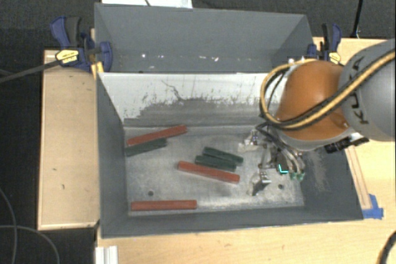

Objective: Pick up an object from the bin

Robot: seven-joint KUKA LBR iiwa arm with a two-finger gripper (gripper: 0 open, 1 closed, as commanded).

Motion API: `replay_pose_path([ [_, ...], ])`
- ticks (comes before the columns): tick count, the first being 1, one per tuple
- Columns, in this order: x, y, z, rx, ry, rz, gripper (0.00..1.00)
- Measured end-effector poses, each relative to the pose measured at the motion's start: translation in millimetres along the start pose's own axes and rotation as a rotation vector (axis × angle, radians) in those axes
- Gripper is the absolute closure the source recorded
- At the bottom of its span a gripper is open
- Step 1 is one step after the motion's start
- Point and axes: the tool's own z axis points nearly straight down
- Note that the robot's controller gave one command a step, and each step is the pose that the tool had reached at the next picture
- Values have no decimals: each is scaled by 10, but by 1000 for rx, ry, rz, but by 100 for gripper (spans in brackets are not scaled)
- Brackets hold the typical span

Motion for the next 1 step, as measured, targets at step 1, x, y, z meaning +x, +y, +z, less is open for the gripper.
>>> replay_pose_path([
  [1,-19,0,-40,0,-8,0,0],
])
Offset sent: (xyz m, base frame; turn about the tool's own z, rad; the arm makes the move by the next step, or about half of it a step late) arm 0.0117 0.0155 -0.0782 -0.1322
